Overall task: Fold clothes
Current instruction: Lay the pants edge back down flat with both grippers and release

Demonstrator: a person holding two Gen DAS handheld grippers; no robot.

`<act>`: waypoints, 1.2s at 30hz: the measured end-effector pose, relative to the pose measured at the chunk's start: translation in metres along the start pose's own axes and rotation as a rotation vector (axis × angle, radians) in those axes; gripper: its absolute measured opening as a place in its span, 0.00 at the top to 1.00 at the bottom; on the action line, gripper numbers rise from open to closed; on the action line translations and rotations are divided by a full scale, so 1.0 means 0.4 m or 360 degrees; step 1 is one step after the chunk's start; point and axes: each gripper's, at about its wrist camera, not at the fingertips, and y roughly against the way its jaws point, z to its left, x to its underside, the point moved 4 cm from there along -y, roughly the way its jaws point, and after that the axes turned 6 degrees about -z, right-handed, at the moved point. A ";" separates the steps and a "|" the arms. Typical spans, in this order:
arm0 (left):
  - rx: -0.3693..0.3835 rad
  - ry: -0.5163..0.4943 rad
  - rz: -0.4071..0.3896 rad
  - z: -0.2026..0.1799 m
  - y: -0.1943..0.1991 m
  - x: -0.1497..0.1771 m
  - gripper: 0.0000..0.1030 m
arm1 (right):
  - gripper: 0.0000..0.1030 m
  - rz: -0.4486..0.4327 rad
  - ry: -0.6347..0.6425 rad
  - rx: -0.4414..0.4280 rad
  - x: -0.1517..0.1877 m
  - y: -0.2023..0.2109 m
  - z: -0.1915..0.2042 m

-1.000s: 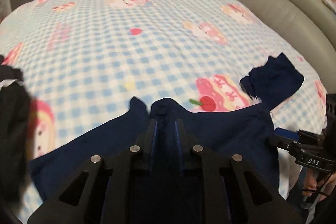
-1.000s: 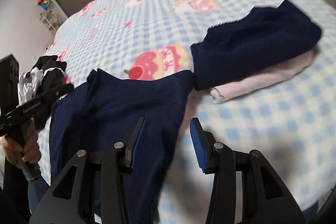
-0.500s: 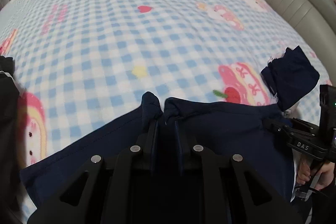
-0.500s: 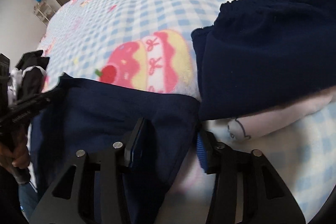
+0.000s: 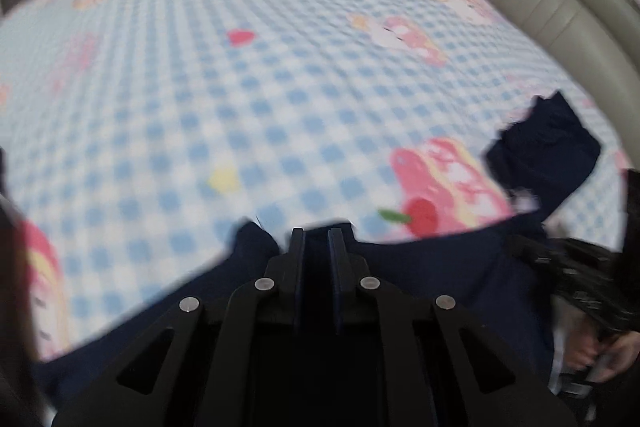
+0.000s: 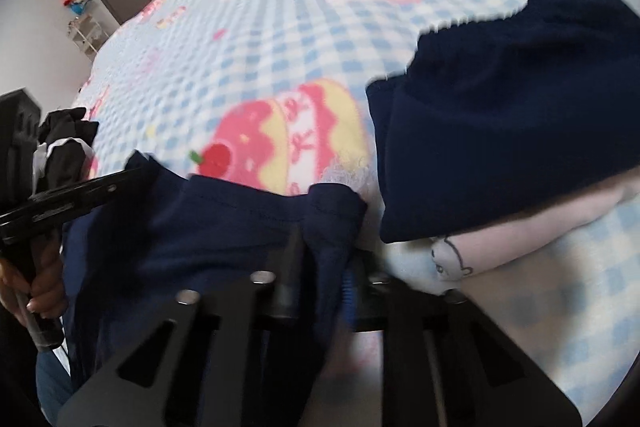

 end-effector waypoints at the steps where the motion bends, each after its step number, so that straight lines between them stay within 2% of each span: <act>1: -0.0029 0.0003 0.0008 0.014 -0.002 -0.006 0.89 | 0.94 -0.0009 0.0010 0.0019 -0.002 0.010 -0.002; 4: 0.0044 0.0109 0.0025 0.040 0.025 -0.002 0.89 | 0.92 -0.0006 0.0019 0.0062 -0.002 0.029 -0.011; 6: 0.0117 0.0082 -0.0026 0.019 0.076 0.013 0.89 | 0.85 0.0042 -0.0007 0.0070 0.005 0.026 -0.020; 8: 0.0198 0.0069 -0.0047 -0.007 0.121 0.036 0.88 | 0.69 0.0014 -0.0036 0.0034 0.007 0.055 -0.014; 11: 0.0356 0.0070 -0.0012 -0.064 0.177 0.102 0.88 | 0.69 -0.0024 -0.0079 -0.0072 0.025 0.121 0.008; 14: 0.0411 0.0008 0.0009 -0.128 0.213 0.194 0.88 | 0.69 -0.0012 -0.0115 -0.0200 0.074 0.176 0.047; 17: 0.0347 -0.0017 0.0064 -0.154 0.202 0.280 0.88 | 0.69 0.0056 -0.0142 -0.0272 0.161 0.204 0.074; 20: 0.0144 0.0021 0.0124 -0.126 0.159 0.340 0.88 | 0.69 0.0114 -0.0164 -0.0201 0.252 0.196 0.076; 22: 0.0166 0.0179 0.0066 -0.099 0.171 0.351 0.88 | 0.72 0.0082 -0.0143 -0.0134 0.282 0.212 0.073; 24: 0.0187 0.0247 -0.0015 -0.095 0.223 0.350 0.86 | 0.73 0.0071 -0.0116 -0.0026 0.302 0.229 0.064; 25: 0.0229 0.0224 -0.0049 -0.111 0.251 0.356 0.83 | 0.73 0.0069 -0.0120 0.0012 0.303 0.242 0.060; 27: 0.0298 0.0178 -0.0091 -0.139 0.294 0.365 0.80 | 0.70 -0.0003 -0.0152 -0.0017 0.299 0.285 0.063; 30: 0.0356 0.0131 -0.0045 -0.173 0.304 0.404 0.76 | 0.65 -0.0031 -0.0125 -0.0078 0.313 0.307 0.099; 31: 0.0339 0.0126 -0.0020 -0.168 0.294 0.412 0.72 | 0.64 -0.0002 -0.0109 -0.0083 0.325 0.296 0.114; 32: 0.0272 0.0121 0.0030 -0.160 0.279 0.434 0.72 | 0.64 0.0030 -0.0103 -0.0086 0.335 0.285 0.123; 34: 0.0161 0.0108 0.0042 -0.137 0.267 0.469 0.72 | 0.64 0.0137 -0.0100 -0.0031 0.363 0.251 0.126; 36: 0.0174 0.0136 -0.0020 -0.128 0.283 0.485 0.72 | 0.67 0.0137 -0.0131 -0.0006 0.372 0.259 0.111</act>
